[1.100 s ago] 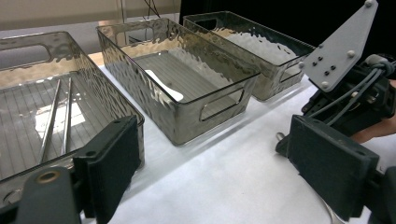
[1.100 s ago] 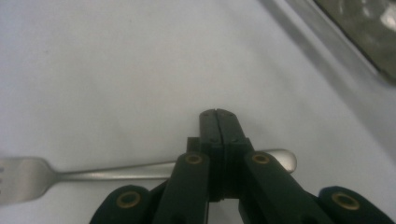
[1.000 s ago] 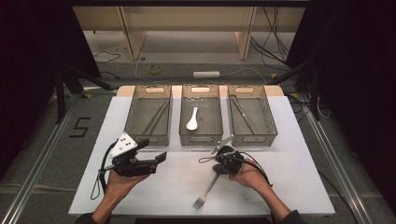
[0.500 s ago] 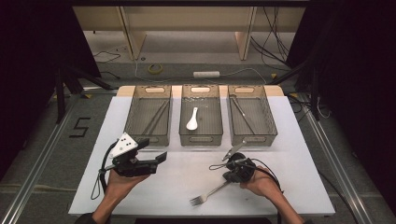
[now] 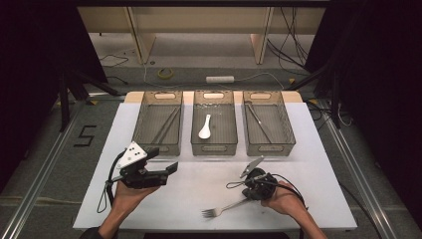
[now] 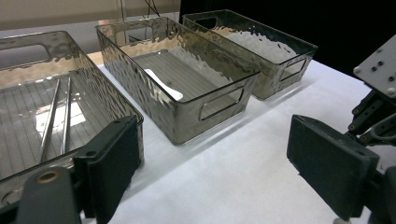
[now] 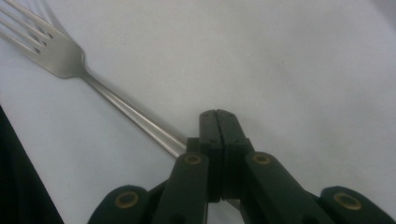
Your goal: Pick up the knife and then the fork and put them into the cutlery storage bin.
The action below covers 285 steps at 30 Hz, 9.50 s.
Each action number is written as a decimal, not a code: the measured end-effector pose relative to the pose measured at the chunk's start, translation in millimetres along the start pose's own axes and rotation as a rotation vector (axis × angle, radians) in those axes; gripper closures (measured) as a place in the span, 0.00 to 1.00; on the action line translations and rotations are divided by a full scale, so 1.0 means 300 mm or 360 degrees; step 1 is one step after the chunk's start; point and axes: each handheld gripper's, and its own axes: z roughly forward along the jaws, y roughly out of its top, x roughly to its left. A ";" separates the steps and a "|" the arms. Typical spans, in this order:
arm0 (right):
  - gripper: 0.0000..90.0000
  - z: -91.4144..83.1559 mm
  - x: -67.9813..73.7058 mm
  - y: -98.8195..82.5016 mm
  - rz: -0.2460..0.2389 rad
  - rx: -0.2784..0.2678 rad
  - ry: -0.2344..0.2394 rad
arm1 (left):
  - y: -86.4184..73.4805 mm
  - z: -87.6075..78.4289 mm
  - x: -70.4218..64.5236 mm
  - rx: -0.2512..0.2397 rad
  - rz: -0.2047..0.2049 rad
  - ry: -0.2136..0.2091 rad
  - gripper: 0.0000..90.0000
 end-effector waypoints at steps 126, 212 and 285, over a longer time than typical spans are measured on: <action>0.94 -0.339 -0.366 0.213 0.0231 -0.0444 -0.0212 | 0.001 -0.001 0.002 -0.0010 -0.0013 0.0001 0.19; 0.32 -0.263 -0.346 0.121 0.0575 -0.0848 -0.0269 | -0.001 0.000 0.002 -0.0008 -0.0005 -0.0006 0.19; 0.19 -0.216 -0.001 -0.204 0.0482 -0.1231 -0.0236 | -0.003 0.002 -0.008 0.0019 0.0013 -0.0063 0.18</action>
